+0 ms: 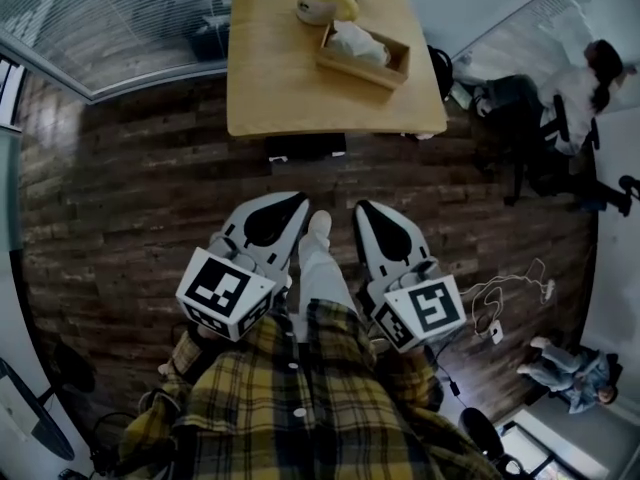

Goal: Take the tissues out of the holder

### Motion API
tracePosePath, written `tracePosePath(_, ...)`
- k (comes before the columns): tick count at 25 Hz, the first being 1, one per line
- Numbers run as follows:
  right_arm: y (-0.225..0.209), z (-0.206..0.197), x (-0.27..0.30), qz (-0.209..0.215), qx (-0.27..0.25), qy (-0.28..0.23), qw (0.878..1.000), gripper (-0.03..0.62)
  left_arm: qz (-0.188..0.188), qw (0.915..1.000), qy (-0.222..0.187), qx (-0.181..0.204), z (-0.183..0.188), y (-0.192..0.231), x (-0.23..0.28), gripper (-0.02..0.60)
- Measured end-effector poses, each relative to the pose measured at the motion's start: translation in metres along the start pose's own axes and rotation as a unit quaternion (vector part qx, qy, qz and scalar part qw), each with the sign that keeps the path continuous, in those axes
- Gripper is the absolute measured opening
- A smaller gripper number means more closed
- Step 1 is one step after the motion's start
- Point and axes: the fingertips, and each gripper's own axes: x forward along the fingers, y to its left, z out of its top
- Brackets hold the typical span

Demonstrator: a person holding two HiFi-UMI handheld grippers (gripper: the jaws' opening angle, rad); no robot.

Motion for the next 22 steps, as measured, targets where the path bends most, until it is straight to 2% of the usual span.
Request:
tracePosePath(6,-0.044,0.017,0.021,0.011,-0.011,0.0,1.0,0.011,0.018,0.9998,-0.012,0.001,0.022,0.016,0.044,0.008)
tracePosePath(14,-0.11,0.051,0.028,0.02,-0.014,-0.017,1.0,0.011,0.03,0.9989,-0.032,0.017,0.059,0.013,0.105,0.008)
tracePosePath(22,-0.152,0.066,0.019,0.031,-0.011,-0.037,0.999,0.011,0.059,0.9966,-0.048,0.032,0.078,0.009,0.132,0.008)
